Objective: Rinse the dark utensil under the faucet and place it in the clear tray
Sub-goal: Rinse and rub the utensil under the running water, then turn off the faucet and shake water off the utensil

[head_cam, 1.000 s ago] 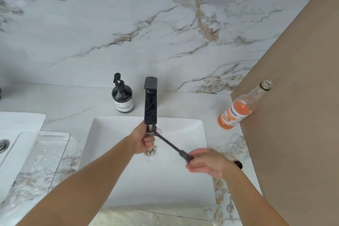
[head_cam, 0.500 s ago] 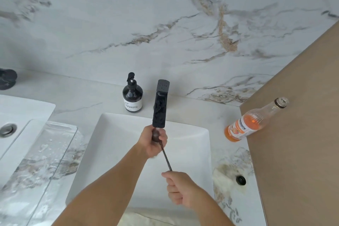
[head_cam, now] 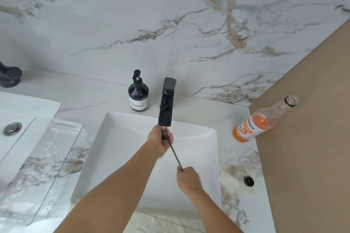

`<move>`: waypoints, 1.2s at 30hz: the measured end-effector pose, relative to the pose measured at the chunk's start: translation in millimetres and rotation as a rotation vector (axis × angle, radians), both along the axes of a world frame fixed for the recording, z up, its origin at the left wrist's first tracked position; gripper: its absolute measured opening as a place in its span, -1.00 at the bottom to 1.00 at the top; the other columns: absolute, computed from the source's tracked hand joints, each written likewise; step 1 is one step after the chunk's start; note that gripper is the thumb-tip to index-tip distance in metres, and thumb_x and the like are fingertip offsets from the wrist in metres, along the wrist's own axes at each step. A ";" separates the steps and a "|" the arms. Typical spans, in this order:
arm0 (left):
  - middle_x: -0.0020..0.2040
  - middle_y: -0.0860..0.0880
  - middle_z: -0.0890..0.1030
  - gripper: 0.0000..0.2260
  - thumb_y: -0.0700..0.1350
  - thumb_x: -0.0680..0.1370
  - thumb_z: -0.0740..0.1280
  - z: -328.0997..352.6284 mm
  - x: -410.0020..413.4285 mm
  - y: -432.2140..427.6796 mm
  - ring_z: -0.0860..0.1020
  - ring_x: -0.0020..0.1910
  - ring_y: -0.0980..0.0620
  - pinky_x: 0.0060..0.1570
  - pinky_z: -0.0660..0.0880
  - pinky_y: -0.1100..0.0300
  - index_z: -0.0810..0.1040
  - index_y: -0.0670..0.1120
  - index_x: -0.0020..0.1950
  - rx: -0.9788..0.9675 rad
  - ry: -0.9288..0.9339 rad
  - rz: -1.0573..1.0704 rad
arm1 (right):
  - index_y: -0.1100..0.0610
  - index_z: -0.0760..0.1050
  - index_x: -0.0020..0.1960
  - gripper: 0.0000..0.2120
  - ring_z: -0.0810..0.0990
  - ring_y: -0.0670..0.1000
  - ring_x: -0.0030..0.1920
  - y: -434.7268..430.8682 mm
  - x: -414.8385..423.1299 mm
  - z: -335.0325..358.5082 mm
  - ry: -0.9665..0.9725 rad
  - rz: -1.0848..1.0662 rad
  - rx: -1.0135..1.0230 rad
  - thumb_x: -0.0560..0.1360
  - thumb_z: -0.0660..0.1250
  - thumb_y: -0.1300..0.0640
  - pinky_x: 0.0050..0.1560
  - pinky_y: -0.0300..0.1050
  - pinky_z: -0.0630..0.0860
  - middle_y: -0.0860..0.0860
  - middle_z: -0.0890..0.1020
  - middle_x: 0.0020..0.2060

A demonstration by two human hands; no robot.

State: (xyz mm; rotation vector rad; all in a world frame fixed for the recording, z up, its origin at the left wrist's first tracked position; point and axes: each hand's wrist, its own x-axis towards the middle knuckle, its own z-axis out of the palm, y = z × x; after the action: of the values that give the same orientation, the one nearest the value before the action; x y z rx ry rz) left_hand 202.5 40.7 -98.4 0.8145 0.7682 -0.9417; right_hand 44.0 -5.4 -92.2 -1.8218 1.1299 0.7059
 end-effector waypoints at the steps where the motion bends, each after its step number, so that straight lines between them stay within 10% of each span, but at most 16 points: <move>1: -0.49 -0.01 0.48 -0.79 -0.24 0.55 0.23 2.3 0.9 -0.5 0.48 -0.53 0.06 -0.66 0.36 0.35 0.45 -0.12 -0.29 -0.030 -0.020 -0.031 | 0.04 0.35 -0.34 -0.65 0.42 0.03 -0.53 0.3 2.0 0.8 0.037 -0.150 0.362 0.57 0.15 -0.09 -0.49 -0.18 0.31 -0.02 0.44 -0.53; 4: -0.37 0.01 0.61 -0.76 -0.16 0.57 0.27 5.1 8.3 5.1 0.58 -0.48 0.07 -0.66 0.37 0.35 0.59 -0.13 -0.28 -0.182 -0.009 -0.142 | 0.03 0.06 -0.45 -0.45 0.00 -0.05 -0.61 -6.2 -2.9 6.0 0.051 -0.314 1.010 0.54 0.26 -0.15 -0.63 -0.25 -0.02 -0.09 0.05 -0.60; 7: -0.40 0.01 0.51 -0.77 -0.17 0.50 0.23 3.3 10.9 9.8 0.40 -0.55 0.09 -0.66 0.31 0.34 0.52 -0.14 -0.35 -0.369 0.081 -0.132 | 0.03 0.03 -0.44 -0.43 -0.05 -0.03 -0.60 -6.4 -5.9 14.8 0.002 -0.272 1.220 0.57 0.22 -0.17 -0.60 -0.26 -0.12 -0.05 0.00 -0.57; 12: -0.48 0.01 0.43 -0.81 -0.25 0.49 0.10 1.4 6.8 2.2 0.29 -0.61 0.08 -0.61 0.15 0.33 0.35 -0.08 -0.31 -0.140 -0.055 -0.117 | 0.07 0.31 -0.29 -0.64 0.34 0.03 -0.52 6.8 2.0 12.4 -0.049 -0.168 0.304 0.61 0.13 -0.11 -0.52 -0.15 0.33 -0.01 0.37 -0.48; 15: -0.47 -0.01 0.43 -0.78 -0.22 0.55 0.18 1.2 3.5 -1.7 0.32 -0.56 0.07 -0.57 0.28 0.33 0.38 -0.08 -0.30 0.024 -0.073 -0.063 | 0.25 0.53 0.06 -0.52 0.63 0.21 0.00 3.4 -2.4 -1.9 -0.101 0.108 -0.316 0.66 0.01 -0.10 -0.01 0.00 0.55 0.17 0.65 -0.02; 21: -0.47 0.04 0.31 -0.70 -0.13 0.55 0.18 -0.9 0.2 5.3 0.26 -0.60 0.09 -0.63 0.08 0.35 0.31 -0.03 -0.40 -0.025 -0.095 -0.167 | 0.17 0.40 0.29 -0.33 0.53 0.12 0.19 -31.4 10.8 20.0 0.089 0.551 -0.062 0.44 0.30 -0.34 0.16 -0.07 0.41 0.13 0.54 0.20; 28: -0.37 -0.07 0.41 -0.85 -0.24 0.46 0.12 8.1 -3.7 10.7 0.31 -0.46 0.00 -0.58 0.17 0.27 0.43 -0.15 -0.27 -0.145 -0.082 -0.173 | 0.17 0.01 0.57 -0.37 0.11 0.06 0.48 -49.8 104.0 133.6 -0.866 0.602 -0.628 0.57 0.18 0.21 0.42 -0.11 0.20 0.06 0.19 0.52; 32: -0.30 -0.16 0.48 -0.87 -0.29 0.31 0.18 22.8 -5.9 13.1 0.38 -0.39 -0.02 -0.54 0.28 0.25 0.47 -0.22 -0.19 -0.237 -0.084 -0.121 | 0.23 0.17 0.48 -0.46 0.10 0.18 0.53 -36.9 128.8 144.6 -0.732 0.856 -0.633 0.50 0.12 0.40 0.34 0.08 0.37 0.08 0.26 0.47; 36: -0.43 -0.13 0.52 -0.73 -0.17 0.59 0.09 24.1 0.6 18.8 0.44 -0.53 0.00 -0.65 0.28 0.30 0.47 -0.22 -0.23 -0.243 -0.059 -0.061 | 0.17 0.15 0.54 -0.42 0.02 0.07 0.60 -36.6 120.0 126.9 -0.624 0.900 -0.569 0.53 0.10 0.38 0.43 0.09 0.33 0.00 0.15 0.59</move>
State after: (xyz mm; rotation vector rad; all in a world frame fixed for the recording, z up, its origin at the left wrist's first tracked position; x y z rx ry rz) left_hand 203.1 59.4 -74.3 0.6525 0.5671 -1.0389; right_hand 164.1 -41.9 34.7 -2.7960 0.0320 0.2201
